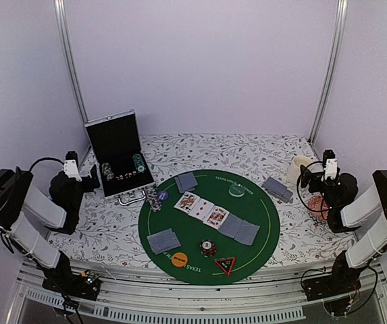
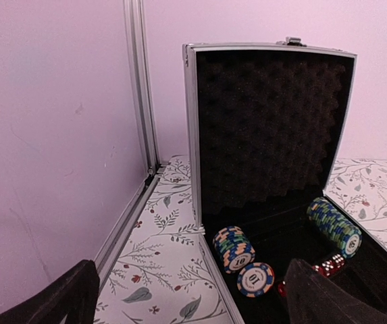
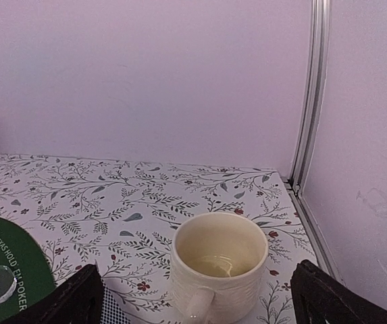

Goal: Distribute texas hold em gaming equipment
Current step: Reset both arms

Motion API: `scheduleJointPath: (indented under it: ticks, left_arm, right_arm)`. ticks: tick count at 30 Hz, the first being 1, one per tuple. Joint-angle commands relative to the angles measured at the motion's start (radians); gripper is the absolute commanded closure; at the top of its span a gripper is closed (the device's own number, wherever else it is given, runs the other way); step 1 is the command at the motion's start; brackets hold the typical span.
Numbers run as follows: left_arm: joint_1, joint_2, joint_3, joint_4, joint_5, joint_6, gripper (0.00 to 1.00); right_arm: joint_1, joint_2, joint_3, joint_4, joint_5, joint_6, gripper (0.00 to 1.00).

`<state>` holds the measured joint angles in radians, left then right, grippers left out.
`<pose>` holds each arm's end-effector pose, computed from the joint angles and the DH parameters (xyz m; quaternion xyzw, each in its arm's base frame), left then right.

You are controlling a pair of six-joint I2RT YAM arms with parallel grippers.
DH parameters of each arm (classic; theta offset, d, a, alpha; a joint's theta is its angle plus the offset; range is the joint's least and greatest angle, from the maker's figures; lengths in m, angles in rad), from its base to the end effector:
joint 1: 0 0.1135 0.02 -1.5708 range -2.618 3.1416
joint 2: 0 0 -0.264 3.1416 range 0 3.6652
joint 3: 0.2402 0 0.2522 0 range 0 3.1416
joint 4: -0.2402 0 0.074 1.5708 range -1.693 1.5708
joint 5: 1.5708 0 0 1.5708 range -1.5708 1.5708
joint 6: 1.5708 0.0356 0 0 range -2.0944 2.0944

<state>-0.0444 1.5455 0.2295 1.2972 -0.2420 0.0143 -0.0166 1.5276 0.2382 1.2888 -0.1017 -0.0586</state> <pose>0.2418 -0.0022 0.1534 -0.0637 0.7107 0.0757 0.6965 0.2437 -0.0004 0.1585 -0.0508 0.7055 0.0094 0.7068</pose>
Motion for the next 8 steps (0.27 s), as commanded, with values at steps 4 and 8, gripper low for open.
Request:
scheduleJointPath:
  ticks: [4, 8]
  left_arm:
    - [0.011, 0.005, 0.01, 0.018, 0.018, -0.005, 0.02]
    - [0.011, 0.005, 0.009, 0.018, 0.018, -0.006, 0.02]
  right_arm:
    - [-0.006, 0.011, 0.009, -0.006, 0.016, 0.016, 0.01]
    - [-0.006, 0.01, 0.007, -0.007, 0.017, 0.016, 0.01]
